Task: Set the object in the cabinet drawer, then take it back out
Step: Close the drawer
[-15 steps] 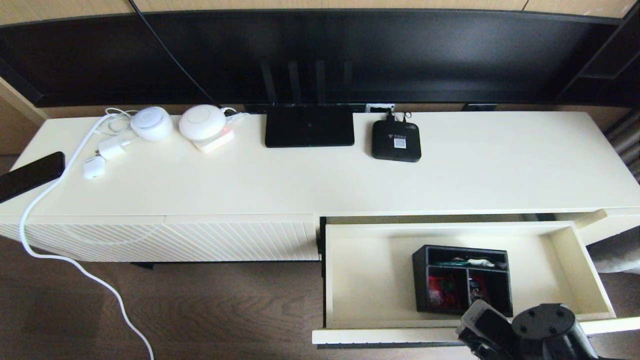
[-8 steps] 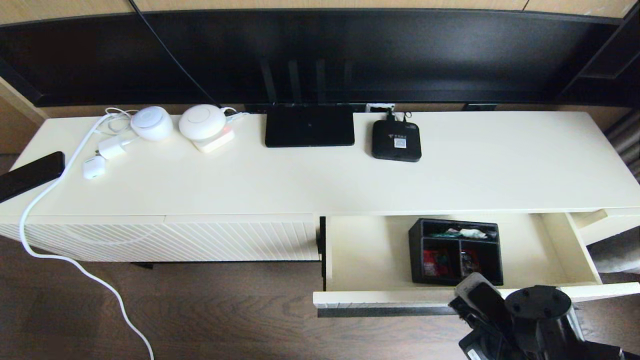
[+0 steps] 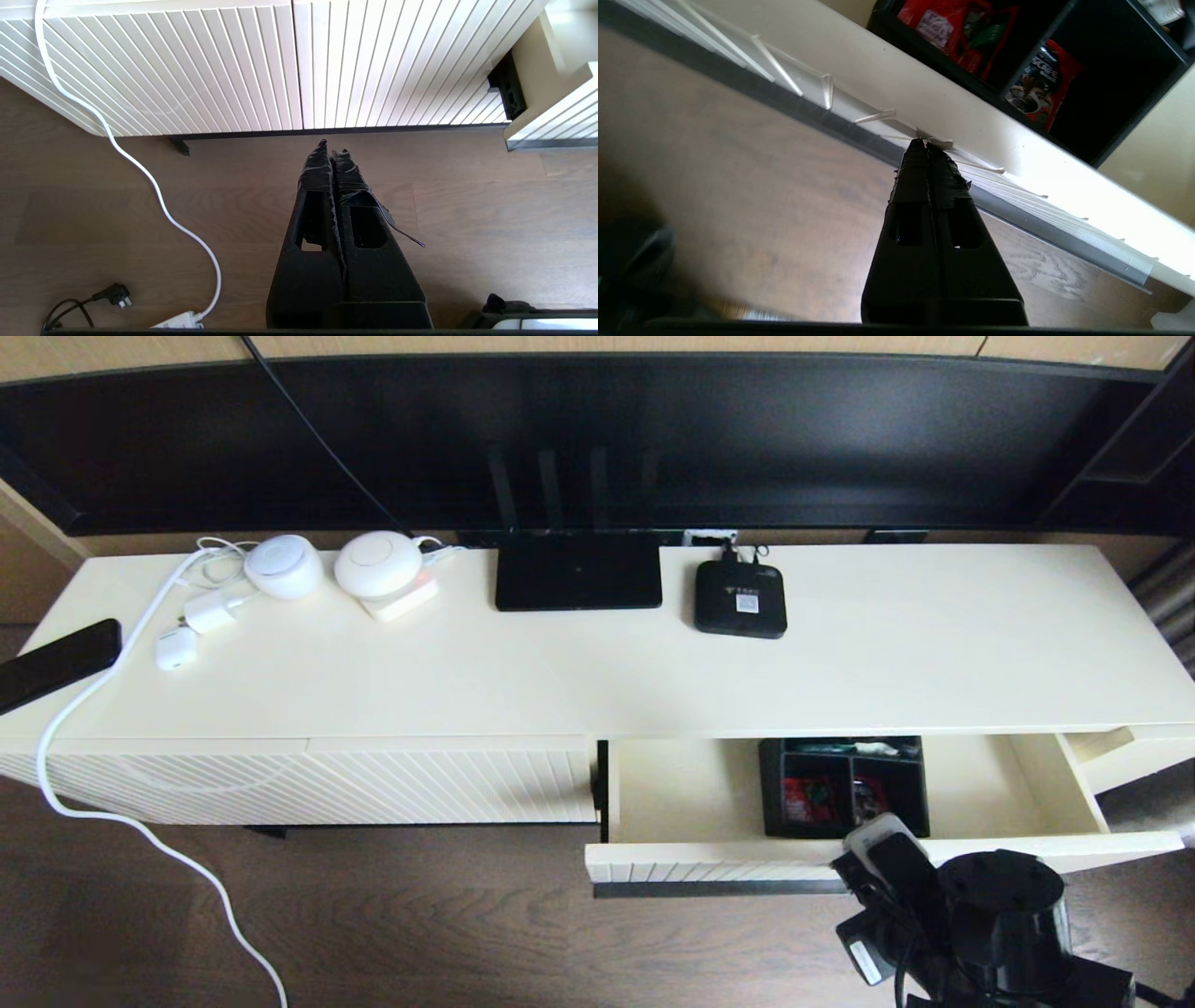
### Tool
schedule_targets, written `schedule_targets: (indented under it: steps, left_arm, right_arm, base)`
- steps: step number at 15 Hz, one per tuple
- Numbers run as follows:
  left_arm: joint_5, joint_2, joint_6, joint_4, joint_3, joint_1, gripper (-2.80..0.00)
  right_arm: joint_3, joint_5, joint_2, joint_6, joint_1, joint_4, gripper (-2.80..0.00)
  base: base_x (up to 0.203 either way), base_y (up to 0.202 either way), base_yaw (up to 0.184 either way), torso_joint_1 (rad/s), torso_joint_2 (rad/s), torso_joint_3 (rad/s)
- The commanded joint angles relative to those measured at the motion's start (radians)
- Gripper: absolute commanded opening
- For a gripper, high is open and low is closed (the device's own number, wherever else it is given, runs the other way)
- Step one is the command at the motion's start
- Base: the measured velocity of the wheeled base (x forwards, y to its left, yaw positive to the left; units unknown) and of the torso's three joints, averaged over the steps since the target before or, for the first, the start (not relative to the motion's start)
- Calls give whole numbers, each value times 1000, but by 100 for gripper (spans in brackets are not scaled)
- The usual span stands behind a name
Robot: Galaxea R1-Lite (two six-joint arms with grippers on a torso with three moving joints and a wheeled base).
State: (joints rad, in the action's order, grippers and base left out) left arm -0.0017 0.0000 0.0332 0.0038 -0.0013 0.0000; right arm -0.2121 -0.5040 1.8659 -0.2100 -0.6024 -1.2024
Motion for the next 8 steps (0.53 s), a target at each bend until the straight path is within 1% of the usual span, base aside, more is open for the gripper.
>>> schedule_targets:
  steps: [1, 4, 8]
  left_arm:
    - [0, 2, 1, 1, 0, 0, -280]
    - [0, 2, 1, 0, 1, 0, -280]
    - [0, 1, 1, 0, 0, 0, -280]
  right_arm:
    - [-7, -10, 54, -2, 21, -37, -280]
    - [-27, -10, 93, -8, 25, -97, -280]
    - [-81, -11, 132, -4, 39, -109, -280]
  base:
    - [0, 0, 0, 0, 0, 0]
    - [0, 0, 0, 0, 0, 0]
    - [0, 0, 0, 0, 0, 0]
